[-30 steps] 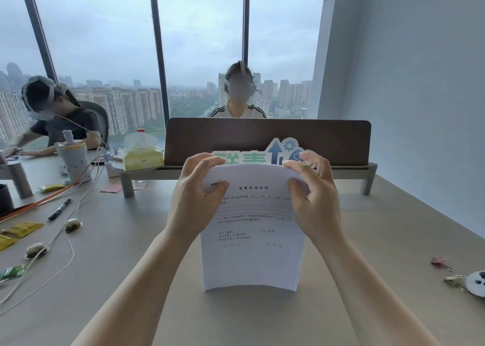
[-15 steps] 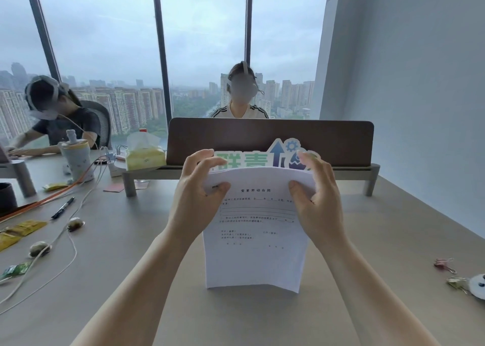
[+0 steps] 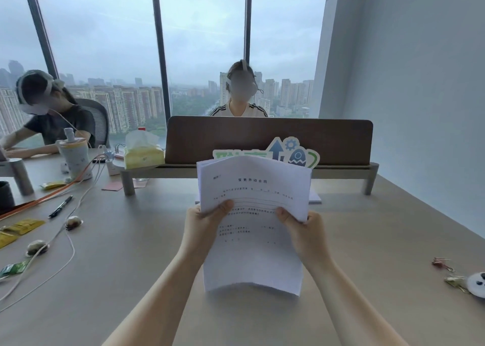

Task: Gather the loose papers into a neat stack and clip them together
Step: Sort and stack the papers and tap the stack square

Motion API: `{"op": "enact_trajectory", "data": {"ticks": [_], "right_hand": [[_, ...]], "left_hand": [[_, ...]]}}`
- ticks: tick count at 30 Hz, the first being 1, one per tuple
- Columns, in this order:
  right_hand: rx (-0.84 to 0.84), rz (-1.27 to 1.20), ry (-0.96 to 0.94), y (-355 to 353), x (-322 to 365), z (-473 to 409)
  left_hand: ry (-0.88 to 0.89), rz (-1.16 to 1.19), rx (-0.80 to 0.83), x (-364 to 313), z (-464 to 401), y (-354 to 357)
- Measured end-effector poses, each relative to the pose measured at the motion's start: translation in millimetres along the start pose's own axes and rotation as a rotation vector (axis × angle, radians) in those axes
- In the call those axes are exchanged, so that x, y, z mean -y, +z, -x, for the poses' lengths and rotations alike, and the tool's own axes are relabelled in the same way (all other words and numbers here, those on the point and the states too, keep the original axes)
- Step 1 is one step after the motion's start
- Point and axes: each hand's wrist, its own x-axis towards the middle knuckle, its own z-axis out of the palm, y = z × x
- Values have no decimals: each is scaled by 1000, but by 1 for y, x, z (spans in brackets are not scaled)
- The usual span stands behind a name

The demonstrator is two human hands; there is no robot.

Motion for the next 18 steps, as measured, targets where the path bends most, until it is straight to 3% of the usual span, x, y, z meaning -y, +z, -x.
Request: {"op": "enact_trajectory", "data": {"ticks": [5, 11, 18], "right_hand": [[-65, -28, -86, 9, 16, 5], [-40, 22, 110, 13, -22, 27], [-30, -2, 120, 2, -16, 20]], "left_hand": [[31, 81, -14, -18, 6, 11], [-97, -24, -33, 31, 25, 1], [-91, -55, -42, 28, 18, -4]]}}
